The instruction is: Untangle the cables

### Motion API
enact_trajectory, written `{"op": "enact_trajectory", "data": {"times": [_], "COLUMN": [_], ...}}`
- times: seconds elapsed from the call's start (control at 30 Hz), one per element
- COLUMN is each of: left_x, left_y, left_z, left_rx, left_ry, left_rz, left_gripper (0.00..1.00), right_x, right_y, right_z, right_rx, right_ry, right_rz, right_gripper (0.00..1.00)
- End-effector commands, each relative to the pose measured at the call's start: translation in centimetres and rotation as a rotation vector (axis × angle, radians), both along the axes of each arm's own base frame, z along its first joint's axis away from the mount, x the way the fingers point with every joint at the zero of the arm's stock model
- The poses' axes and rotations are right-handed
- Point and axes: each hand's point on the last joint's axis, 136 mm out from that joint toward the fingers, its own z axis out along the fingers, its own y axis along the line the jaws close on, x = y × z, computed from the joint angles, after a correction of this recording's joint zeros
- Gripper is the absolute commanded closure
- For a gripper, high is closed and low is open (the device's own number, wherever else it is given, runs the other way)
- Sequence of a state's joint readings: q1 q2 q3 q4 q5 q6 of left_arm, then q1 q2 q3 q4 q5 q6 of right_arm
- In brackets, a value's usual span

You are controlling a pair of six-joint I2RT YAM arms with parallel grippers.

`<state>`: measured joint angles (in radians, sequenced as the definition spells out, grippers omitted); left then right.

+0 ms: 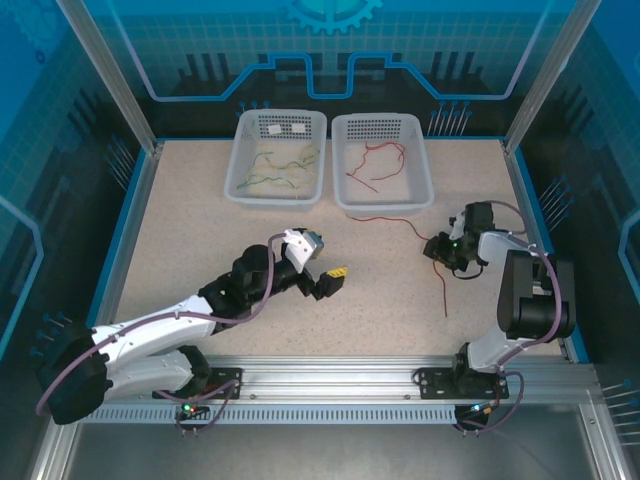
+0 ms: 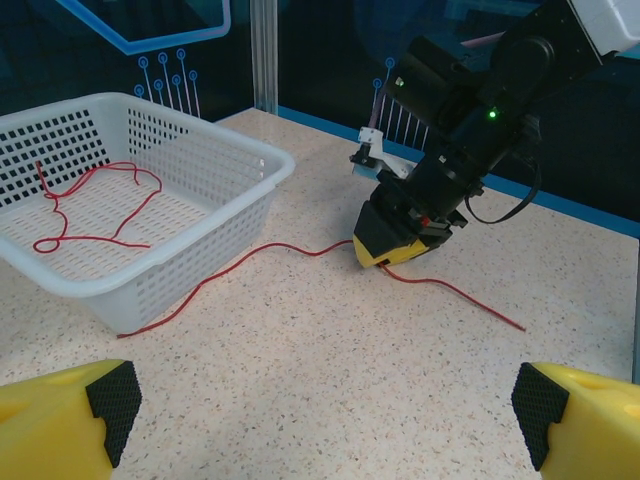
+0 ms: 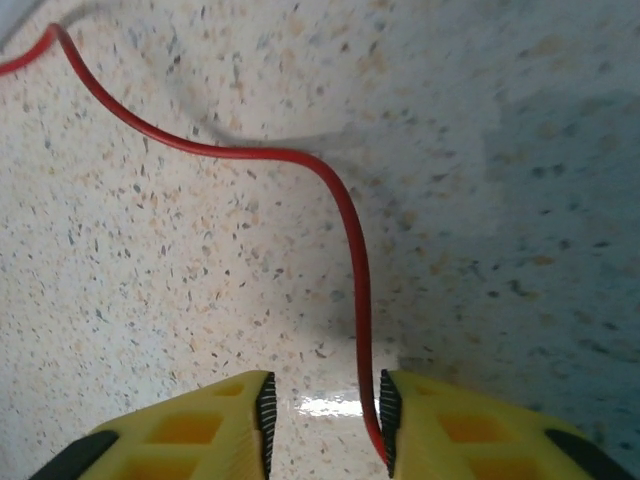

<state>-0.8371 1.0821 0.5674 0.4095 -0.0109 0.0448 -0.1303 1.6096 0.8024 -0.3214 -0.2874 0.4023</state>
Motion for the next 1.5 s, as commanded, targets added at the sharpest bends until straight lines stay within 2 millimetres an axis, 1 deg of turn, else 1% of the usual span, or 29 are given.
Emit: {"op": "enact_trajectory", "data": {"times": [0.0,0.03,0.1,0.13,0.23,0.3,0.4,0.47,0.5,0.53,0.6,0.7,0.77,0.83,0.9,0.97,1.07,1.2,1.23,1.37,1.47], "left_x": [-0.1,-0.1,-0.1,-0.1,-0.2,-0.2,-0.3,-0.3,-0.4,-0.4,-0.4,-0.5,-0.5,-0.4,-0.4,-0.4,-0.5,-0.7,-0.7,-0.6,-0.2], "left_y": [-0.3,-0.4,-0.3,-0.3,-0.2,-0.2,-0.1,0.0,0.0,0.1,0.2,0.3,0.3,0.3,0.3,0.4,0.5,1.2,1.5,2.4,3.0], "left_z": [0.5,0.4,0.4,0.4,0.4,0.4,0.5,0.6,0.7,0.7,0.7,0.7,0.6,0.5,0.6,0.6,0.6,0.3,0.1,-0.2,-0.2], "left_rx": [-0.006,-0.005,-0.006,-0.005,-0.006,-0.005,-0.006,-0.009,-0.011,-0.010,-0.008,-0.002,0.001,0.002,-0.001,-0.002,-0.008,-0.027,-0.028,-0.022,-0.026], "left_ry": [-0.036,-0.035,-0.034,-0.034,-0.034,-0.036,-0.036,-0.036,-0.039,-0.040,-0.044,-0.046,-0.046,-0.048,-0.052,-0.052,-0.044,-0.043,-0.044,-0.050,-0.059], "left_rz": [-0.014,-0.015,-0.014,-0.013,-0.013,-0.011,-0.012,-0.010,-0.010,-0.009,-0.007,-0.008,-0.007,-0.004,-0.004,-0.001,0.001,0.022,0.033,0.071,0.104], "left_gripper": [0.01,0.01,0.01,0.01,0.01,0.01,0.01,0.01,0.01,0.01,0.01,0.01,0.01,0.01,0.01,0.01,0.01,0.01,0.01,0.01,0.01], "right_x": [0.5,0.5,0.6,0.9,1.7,2.2,2.4,2.3,2.2,2.1,1.7,1.4,1.5,1.5,1.6,1.6,1.6,1.2,1.1,0.2,-0.6], "right_y": [0.7,0.5,0.1,-0.2,-0.8,-0.9,-0.7,-0.6,-0.6,-0.5,-0.5,-0.4,-0.4,-0.3,0.1,0.5,0.9,2.1,2.7,4.7,7.2], "right_z": [0.4,0.4,0.7,1.1,1.9,1.9,1.3,0.9,0.6,0.5,0.2,-0.1,-0.2,-0.5,-0.7,-0.8,-0.7,0.2,0.7,3.4,5.3], "right_rx": [-0.039,-0.073,-0.145,-0.186,-0.289,-0.309,-0.326,-0.333,-0.336,-0.337,-0.348,-0.369,-0.372,-0.375,-0.377,-0.377,-0.374,-0.366,-0.368,-0.383,-0.303], "right_ry": [-0.001,0.008,0.020,0.017,0.006,0.013,0.053,0.084,0.099,0.108,0.134,0.152,0.155,0.165,0.175,0.176,0.168,0.118,0.099,0.009,-0.062], "right_rz": [0.033,0.031,0.031,0.037,0.041,0.050,0.063,0.074,0.079,0.082,0.085,0.103,0.117,0.133,0.157,0.180,0.192,0.234,0.260,0.329,0.395], "right_gripper": [0.67,0.65,0.46,0.43,0.41,0.46,0.60,0.63,0.62,0.60,0.44,0.44,0.48,0.55,0.64,0.77,0.90,0.96,0.99,1.00,1.00]}}
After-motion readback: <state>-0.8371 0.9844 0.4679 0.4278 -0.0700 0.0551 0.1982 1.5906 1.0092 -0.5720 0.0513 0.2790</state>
